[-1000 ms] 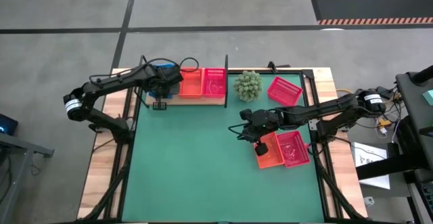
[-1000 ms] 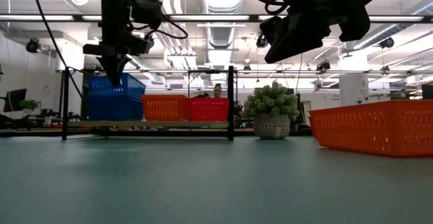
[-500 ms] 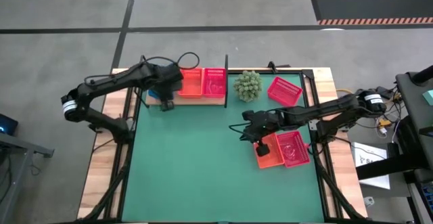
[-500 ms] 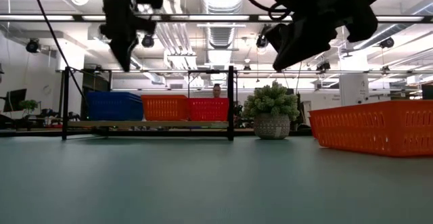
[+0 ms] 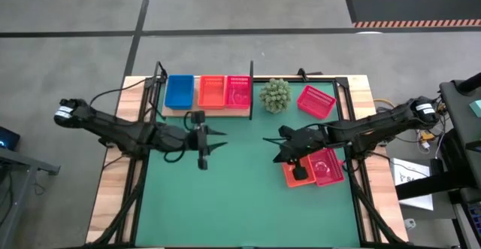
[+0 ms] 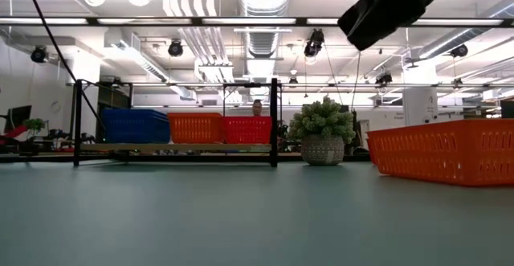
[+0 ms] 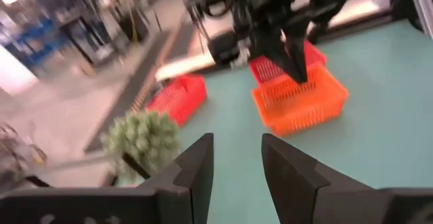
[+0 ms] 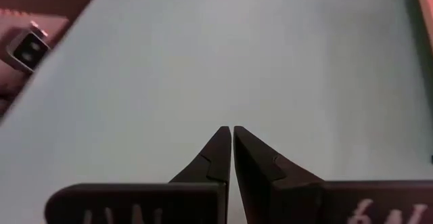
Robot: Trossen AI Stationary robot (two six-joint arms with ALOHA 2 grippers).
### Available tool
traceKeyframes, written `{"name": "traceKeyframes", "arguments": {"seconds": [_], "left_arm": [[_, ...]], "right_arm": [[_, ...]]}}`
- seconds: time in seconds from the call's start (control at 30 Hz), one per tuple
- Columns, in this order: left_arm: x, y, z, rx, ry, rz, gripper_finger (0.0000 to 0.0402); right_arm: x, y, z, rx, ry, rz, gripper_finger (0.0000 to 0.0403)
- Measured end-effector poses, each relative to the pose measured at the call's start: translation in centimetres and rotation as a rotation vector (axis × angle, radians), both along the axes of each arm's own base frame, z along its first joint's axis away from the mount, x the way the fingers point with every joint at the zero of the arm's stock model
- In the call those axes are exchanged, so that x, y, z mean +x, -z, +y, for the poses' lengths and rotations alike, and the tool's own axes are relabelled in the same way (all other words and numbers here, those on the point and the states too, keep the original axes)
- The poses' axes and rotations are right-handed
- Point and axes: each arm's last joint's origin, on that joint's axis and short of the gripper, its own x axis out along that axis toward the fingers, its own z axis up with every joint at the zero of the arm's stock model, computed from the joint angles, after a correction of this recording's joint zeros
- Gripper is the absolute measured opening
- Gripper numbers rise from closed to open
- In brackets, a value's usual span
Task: Stack baskets on shelf by color
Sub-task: Stack the top red bin on the red bin on the shelf
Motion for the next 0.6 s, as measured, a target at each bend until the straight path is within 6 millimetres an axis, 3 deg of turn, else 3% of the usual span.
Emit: {"name": "traceKeyframes", "arguments": {"seconds": [0.2, 0.6], "left_arm": [[-0.8, -0.2, -0.2, 0.013, -0.006, -0.093, 0.0109], [-0.9, -0.2, -0.2, 0.009, -0.007, -0.090, 0.0109]], "right_arm": [[-0.7, -0.1, 1.8, 0.044, 0.029, 0.026, 0.0011], [-1.7, -0.5, 5.6, 0.027, 0.131, 0.096, 0.0011]]}}
